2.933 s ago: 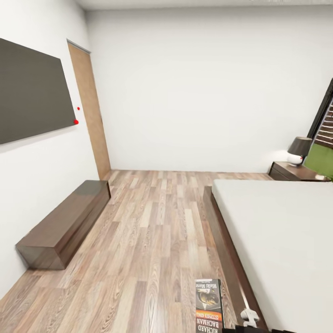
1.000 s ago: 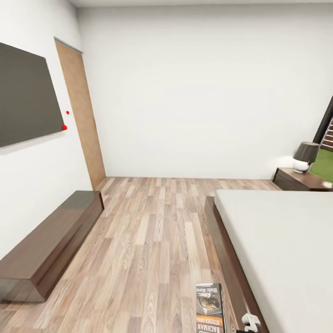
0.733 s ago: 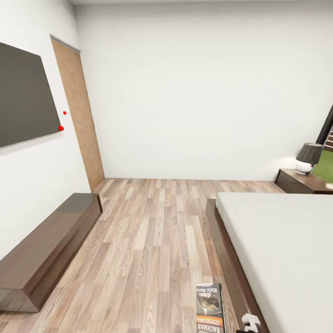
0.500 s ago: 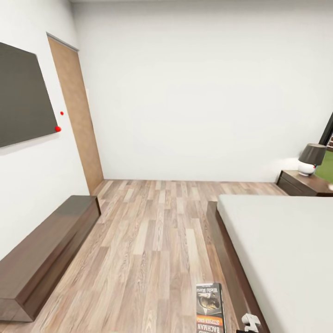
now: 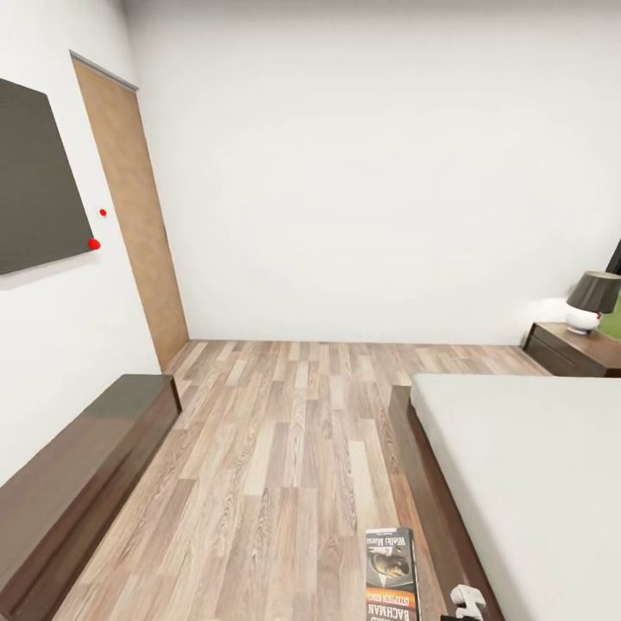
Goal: In the bedroom, move the book from the bed onto either nightstand, and place the two sandals side by side next to the bed.
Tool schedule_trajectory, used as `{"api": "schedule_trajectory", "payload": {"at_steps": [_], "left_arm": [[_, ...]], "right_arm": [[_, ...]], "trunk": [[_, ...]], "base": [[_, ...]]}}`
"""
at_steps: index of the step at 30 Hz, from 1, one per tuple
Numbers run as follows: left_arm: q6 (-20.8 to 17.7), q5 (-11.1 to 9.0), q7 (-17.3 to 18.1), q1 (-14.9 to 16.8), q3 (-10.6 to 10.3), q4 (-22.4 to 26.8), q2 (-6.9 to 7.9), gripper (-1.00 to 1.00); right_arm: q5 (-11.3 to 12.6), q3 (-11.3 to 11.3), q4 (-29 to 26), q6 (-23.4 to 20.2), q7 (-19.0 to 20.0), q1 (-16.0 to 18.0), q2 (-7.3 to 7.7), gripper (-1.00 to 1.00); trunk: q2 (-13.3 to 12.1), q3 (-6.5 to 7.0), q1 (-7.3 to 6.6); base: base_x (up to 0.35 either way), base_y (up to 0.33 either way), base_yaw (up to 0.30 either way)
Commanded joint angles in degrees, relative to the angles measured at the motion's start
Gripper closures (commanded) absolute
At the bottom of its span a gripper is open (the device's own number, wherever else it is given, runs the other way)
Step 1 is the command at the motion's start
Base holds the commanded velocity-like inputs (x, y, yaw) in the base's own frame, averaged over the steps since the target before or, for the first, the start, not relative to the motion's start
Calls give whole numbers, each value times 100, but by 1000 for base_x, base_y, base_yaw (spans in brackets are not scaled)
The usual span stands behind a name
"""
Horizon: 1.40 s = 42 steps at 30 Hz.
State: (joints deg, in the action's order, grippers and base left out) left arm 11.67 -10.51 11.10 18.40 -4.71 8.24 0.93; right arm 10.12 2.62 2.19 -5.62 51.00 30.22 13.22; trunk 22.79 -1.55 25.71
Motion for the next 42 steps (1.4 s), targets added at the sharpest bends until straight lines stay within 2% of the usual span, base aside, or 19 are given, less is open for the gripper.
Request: {"api": "schedule_trajectory", "payload": {"at_steps": [1,14,42], "left_arm": [[20,-58,15,6,-47,-7,3,-100],[20,-56,15,6,-47,-7,3,-100],[20,-56,15,6,-47,-7,3,-100]], "right_arm": [[69,1,10,-53,24,10,-1,100],[69,1,10,-53,24,10,3,100],[69,1,10,-53,24,10,1,100]], "trunk": [[13,-13,7],[13,-13,7],[13,-13,7]], "base": [[328,0,-16],[328,0,-71],[328,0,-2]]}}
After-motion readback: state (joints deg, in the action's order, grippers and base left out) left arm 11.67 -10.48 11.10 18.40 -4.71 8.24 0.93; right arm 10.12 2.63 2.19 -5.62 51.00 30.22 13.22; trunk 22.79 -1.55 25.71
